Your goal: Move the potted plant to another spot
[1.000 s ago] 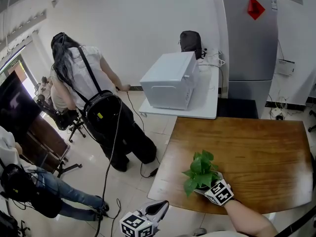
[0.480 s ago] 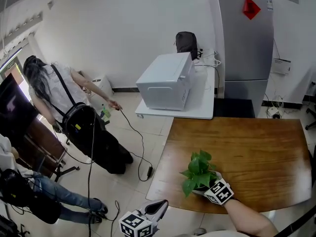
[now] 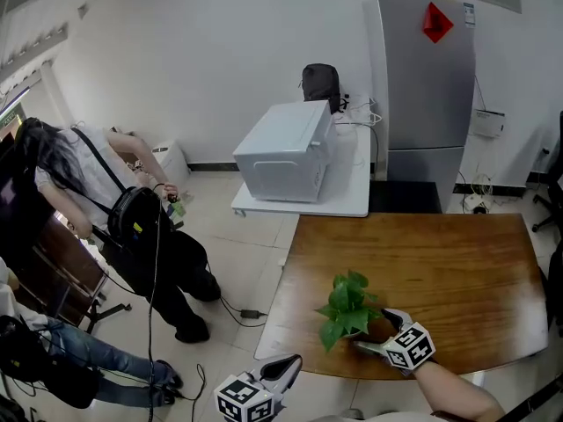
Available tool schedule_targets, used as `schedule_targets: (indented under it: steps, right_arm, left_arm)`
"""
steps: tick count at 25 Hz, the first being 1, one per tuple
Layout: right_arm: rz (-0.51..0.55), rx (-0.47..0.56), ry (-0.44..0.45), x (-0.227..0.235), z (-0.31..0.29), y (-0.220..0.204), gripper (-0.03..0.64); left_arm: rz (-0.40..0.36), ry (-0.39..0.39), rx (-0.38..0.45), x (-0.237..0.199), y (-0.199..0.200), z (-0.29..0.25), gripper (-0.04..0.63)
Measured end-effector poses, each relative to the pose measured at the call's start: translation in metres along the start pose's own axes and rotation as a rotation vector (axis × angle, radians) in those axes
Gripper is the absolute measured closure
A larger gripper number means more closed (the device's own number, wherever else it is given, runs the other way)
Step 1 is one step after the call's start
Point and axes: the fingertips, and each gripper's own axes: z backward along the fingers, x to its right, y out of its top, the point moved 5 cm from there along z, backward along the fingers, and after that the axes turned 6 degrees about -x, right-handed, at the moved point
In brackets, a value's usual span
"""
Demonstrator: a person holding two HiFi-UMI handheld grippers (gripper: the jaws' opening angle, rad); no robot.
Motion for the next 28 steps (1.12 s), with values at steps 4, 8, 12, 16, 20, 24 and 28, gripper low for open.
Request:
schedule_targets:
  steps: [4,8,12,16,20,24,28]
  right_arm:
    - [-0.033,0.046,-0.019,-0.007,0.040,0.002,0.190]
    - [-0.063,0.114,-0.016,-0.021,0.078,0.013,0.336]
    - [-0.033,0.159,-0.039,-0.036,0.102,0.023,0.533]
    - [-0.011,0.202,-0.033,-0.051,0.124,0.030,0.623]
    - [-0.014,0.223,0.008,-0.069,0.152,0.025,0.618]
    - [-0.026,0.251,0.074,-0.098,0.188,0.011,0.614]
    - [-0.004,0.268,0.153,-0.134,0.231,-0.010,0.614]
  left_arm:
    - [-0.007,-0.029,0.000,0.003,0.002,-0.003,0.607]
    - [-0.005,-0.059,0.002,0.013,0.006,-0.006,0.607]
    - [-0.012,-0.087,0.013,0.028,0.007,-0.009,0.607]
    - [-0.008,-0.095,0.008,0.048,0.006,-0.009,0.607]
    - [0.009,-0.093,-0.002,0.084,0.009,-0.004,0.607]
    - [0.000,-0.099,0.025,0.128,0.005,0.003,0.607]
    - [-0.001,-0.109,0.054,0.186,-0.006,0.015,0.607]
